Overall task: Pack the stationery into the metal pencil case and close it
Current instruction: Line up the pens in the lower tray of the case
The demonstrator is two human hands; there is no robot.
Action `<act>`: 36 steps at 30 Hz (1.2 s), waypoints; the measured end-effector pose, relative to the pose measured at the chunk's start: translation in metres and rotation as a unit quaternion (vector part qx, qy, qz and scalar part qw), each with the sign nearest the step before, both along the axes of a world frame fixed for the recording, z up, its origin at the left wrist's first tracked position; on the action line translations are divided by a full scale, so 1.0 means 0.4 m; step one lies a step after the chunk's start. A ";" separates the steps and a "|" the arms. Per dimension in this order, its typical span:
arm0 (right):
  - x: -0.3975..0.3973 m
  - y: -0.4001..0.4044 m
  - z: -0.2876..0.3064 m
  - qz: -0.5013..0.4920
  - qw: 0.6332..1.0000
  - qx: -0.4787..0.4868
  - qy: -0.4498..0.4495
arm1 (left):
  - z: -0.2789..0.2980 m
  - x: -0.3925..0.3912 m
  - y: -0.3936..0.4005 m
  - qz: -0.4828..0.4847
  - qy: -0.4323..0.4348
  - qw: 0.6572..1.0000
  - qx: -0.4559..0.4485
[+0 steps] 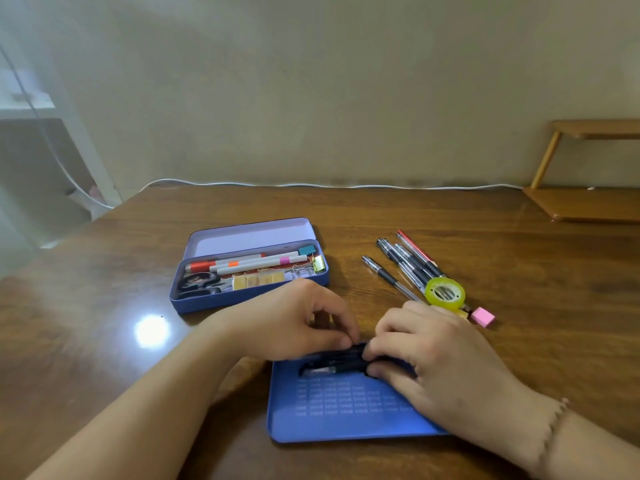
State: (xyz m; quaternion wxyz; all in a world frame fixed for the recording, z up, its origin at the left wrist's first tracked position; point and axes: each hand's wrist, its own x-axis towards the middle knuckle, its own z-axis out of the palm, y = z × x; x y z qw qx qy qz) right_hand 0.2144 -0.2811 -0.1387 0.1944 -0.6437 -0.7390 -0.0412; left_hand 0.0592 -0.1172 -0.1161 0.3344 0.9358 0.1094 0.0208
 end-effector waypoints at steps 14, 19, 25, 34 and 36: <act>0.092 -0.046 0.039 -0.124 0.990 -0.060 -0.043 | 0.006 -0.012 0.004 -0.032 0.033 0.998 0.043; 0.078 -0.039 0.036 -0.123 0.989 -0.078 -0.008 | 0.006 -0.014 0.004 -0.033 0.022 0.998 0.046; 0.077 -0.033 0.039 -0.119 0.990 -0.076 0.005 | 0.012 -0.022 0.006 -0.039 0.030 0.998 0.046; 0.090 -0.033 0.028 -0.098 0.993 -0.059 0.032 | 0.019 -0.029 0.005 -0.041 0.041 0.997 0.046; 0.093 -0.032 0.027 -0.089 0.994 -0.053 0.041 | 0.020 -0.028 0.003 -0.041 0.040 0.997 0.048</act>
